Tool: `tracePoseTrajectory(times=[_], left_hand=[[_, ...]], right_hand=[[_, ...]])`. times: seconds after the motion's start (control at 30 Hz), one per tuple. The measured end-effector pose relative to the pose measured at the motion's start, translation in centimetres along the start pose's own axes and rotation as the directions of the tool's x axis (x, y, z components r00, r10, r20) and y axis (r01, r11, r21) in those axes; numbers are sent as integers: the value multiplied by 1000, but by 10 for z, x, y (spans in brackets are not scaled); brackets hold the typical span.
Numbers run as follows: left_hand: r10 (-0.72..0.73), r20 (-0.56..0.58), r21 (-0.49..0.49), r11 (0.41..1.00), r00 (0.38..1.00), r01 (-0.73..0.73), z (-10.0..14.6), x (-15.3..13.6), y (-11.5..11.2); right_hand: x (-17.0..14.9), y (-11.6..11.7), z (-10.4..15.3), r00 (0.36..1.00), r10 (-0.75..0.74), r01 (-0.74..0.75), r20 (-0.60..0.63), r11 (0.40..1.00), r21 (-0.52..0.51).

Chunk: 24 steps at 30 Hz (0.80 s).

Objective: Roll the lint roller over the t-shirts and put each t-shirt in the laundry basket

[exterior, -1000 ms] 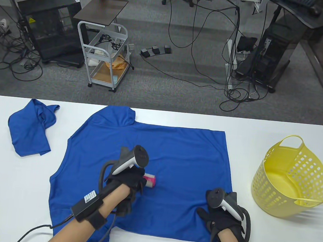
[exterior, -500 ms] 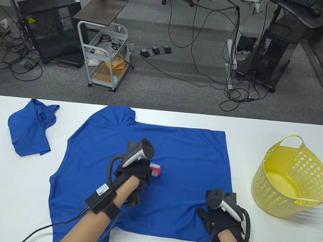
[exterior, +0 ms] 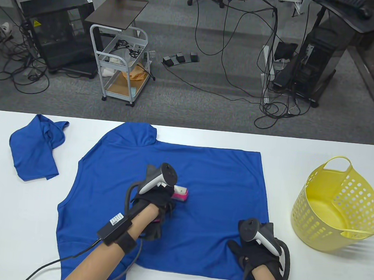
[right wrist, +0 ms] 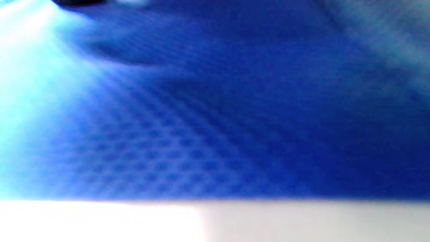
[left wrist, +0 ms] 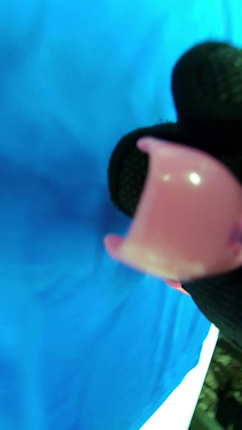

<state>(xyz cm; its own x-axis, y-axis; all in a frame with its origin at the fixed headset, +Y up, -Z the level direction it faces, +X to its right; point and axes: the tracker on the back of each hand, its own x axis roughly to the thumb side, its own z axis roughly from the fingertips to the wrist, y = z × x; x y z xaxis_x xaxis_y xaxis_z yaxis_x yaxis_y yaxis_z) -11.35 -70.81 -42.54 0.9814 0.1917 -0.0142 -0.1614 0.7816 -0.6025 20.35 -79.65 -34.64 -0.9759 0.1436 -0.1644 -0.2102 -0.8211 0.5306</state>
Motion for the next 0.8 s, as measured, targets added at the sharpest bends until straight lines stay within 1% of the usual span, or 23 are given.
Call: tracePoseTrajectory(times=[0.03,0.13,0.23,0.27,0.3,0.37,0.4,0.43,0.5,0.53,0.57,0.6,0.63,0.67,0.7,0.73,0.77,0.8], left_hand=[[-21,10,-10,1000,1000,21,13,-5,-4],[-18,44,-32,999,999,19,44,-18,-14],[0,61,-34,999,998,2,62,-29,-24],[-2,64,-34,999,998,4,64,-32,-26],[1,75,-43,999,997,2,68,-36,-29],[64,96,-22,998,993,-62,71,-44,-32],[113,104,-14,994,988,-112,73,-47,-33],[150,122,2,989,981,-151,76,-49,-32],[201,215,71,973,956,-220,81,-48,-27],[207,281,125,960,937,-249,84,-46,-23],[220,310,161,947,925,-279,88,-42,-20],[227,328,181,938,917,-297,90,-40,-19],[232,375,223,917,897,-330,94,-35,-17],[226,421,254,900,879,-353,97,-30,-16],[215,448,275,890,868,-363,99,-26,-16],[194,482,306,876,854,-372,102,-21,-16],[174,497,336,865,850,-373,105,-16,-18],[154,497,365,856,854,-367,107,-13,-20]], right_hand=[[0,0,0,1000,-1,1,-1,1000,-1],[0,0,0,1000,-2,2,-4,1000,-5],[2,-3,2,999,4,-5,-33,1000,-31],[3,-4,2,999,11,-12,-38,999,-34],[5,-8,3,998,42,-43,-53,998,-34],[12,-18,8,989,132,-135,-68,990,-49],[16,-22,13,987,151,-155,-59,986,-64],[23,-28,22,987,153,-157,-41,982,-109],[42,-40,46,996,90,-90,-11,970,-226],[55,-46,62,998,53,-46,14,948,-316],[70,-53,78,997,23,8,73,917,-399],[76,-56,84,994,15,30,104,908,-418],[95,-62,99,975,6,94,221,895,-436],[107,-66,109,953,-18,155,303,886,-438],[113,-66,112,939,-46,198,342,884,-424],[128,-65,120,880,-143,328,453,872,-363],[136,-65,123,826,-191,406,530,855,-324],[141,-64,125,803,-238,456,547,836,-305]])
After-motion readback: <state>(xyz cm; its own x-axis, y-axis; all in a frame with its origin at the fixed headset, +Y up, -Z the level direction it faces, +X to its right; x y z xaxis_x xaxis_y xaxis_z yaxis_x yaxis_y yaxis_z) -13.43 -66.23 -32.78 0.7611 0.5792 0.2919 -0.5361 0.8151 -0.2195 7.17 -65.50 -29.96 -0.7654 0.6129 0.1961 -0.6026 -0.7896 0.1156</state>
